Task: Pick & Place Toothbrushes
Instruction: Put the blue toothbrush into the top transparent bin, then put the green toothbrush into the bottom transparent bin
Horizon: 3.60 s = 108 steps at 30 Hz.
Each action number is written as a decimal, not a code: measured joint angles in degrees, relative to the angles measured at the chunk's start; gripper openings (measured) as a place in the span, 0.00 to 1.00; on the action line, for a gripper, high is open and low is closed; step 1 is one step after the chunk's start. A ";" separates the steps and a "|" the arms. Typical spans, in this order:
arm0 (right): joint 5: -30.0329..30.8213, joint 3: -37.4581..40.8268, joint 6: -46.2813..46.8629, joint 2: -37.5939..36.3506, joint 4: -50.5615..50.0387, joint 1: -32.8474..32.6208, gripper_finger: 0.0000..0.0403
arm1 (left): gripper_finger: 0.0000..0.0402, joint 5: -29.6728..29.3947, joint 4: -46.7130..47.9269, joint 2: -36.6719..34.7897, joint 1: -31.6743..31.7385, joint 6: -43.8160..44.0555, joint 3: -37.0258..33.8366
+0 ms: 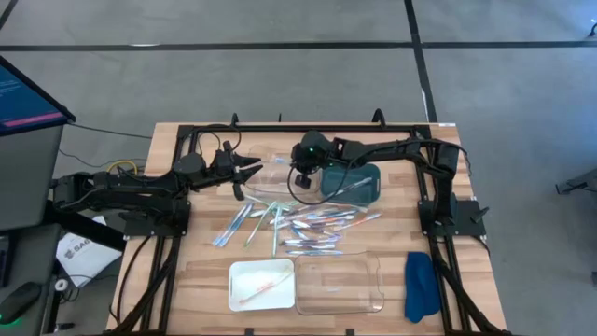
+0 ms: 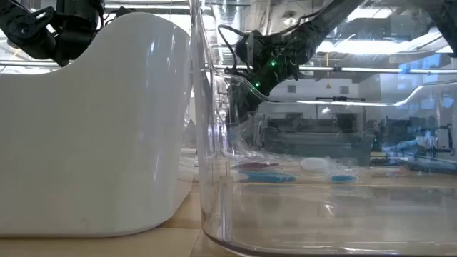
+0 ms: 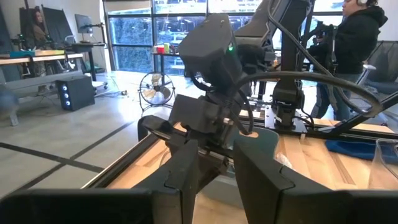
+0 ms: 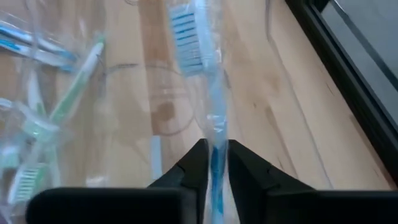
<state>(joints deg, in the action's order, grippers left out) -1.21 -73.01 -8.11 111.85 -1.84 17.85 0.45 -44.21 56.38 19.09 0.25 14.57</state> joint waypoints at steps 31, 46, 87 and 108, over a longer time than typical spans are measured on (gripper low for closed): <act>-0.02 0.04 0.62 -13.08 2.12 -8.56 0.51 | 0.24 0.02 -3.37 0.00 -0.57 1.83 0.00; -0.04 0.00 0.21 -22.17 -8.52 -22.62 0.42 | 0.24 9.77 -17.04 0.91 -9.96 10.30 10.34; 0.17 0.00 -3.86 -22.38 -27.75 -18.15 0.40 | 0.24 18.42 1.16 10.73 -13.95 5.14 24.24; 0.13 0.00 -3.87 -22.38 -17.79 -18.15 0.40 | 0.24 18.47 1.16 10.73 -13.77 5.99 24.24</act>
<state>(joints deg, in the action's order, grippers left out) -1.08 -73.01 -11.98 89.47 -19.63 -0.30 18.92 -43.05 67.11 5.32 6.24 38.81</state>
